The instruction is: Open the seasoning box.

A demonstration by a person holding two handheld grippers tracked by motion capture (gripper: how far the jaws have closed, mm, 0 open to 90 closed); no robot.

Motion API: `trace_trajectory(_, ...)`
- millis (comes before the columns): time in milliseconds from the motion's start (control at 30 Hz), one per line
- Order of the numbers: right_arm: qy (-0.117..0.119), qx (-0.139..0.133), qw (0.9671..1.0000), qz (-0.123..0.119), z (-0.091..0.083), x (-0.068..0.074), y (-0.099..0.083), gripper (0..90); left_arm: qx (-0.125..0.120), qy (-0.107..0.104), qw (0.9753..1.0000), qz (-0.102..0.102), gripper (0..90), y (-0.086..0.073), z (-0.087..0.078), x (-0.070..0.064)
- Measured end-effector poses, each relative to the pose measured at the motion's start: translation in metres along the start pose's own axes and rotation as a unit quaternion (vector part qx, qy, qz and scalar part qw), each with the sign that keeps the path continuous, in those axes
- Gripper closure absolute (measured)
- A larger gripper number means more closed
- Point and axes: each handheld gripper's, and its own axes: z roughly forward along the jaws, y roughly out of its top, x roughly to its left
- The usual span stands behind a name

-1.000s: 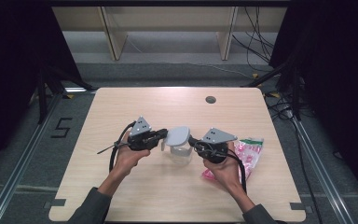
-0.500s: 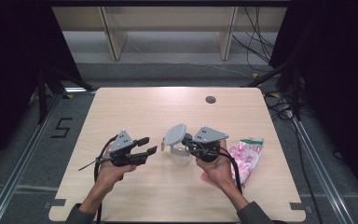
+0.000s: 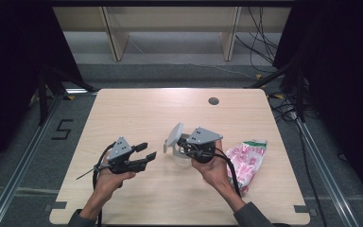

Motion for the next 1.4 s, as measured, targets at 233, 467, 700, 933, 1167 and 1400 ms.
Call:
trace_trajectory(233,0.009,-0.001,0.9999,0.011,0.004,0.007,0.006,90.0,-0.004,0.000,0.9999,-0.010,46.9,-0.008,-0.002,0.002)
trace_trajectory(467,0.009,-0.008,0.9999,0.008,0.002,0.005,0.007,90.0,0.001,0.001,1.0000,-0.008,45.7,-0.011,-0.003,0.000)
trace_trajectory(700,-0.020,-0.003,0.9997,0.015,-0.030,-0.010,-0.015,88.7,0.007,0.000,0.9999,-0.014,37.8,-0.019,-0.005,0.001)
trace_trajectory(933,-0.058,0.006,0.9980,0.026,-0.063,-0.025,-0.045,76.4,0.020,-0.006,0.9997,-0.010,36.1,-0.025,-0.006,-0.001)
trace_trajectory(1167,-0.114,0.007,0.9913,0.065,-0.097,-0.038,-0.067,58.1,0.029,-0.008,0.9994,-0.016,30.5,-0.028,-0.004,-0.006)
trace_trajectory(1400,-0.142,0.017,0.9808,0.132,-0.120,-0.046,-0.091,45.0,0.036,0.003,0.9989,-0.029,20.9,-0.029,-0.004,-0.006)
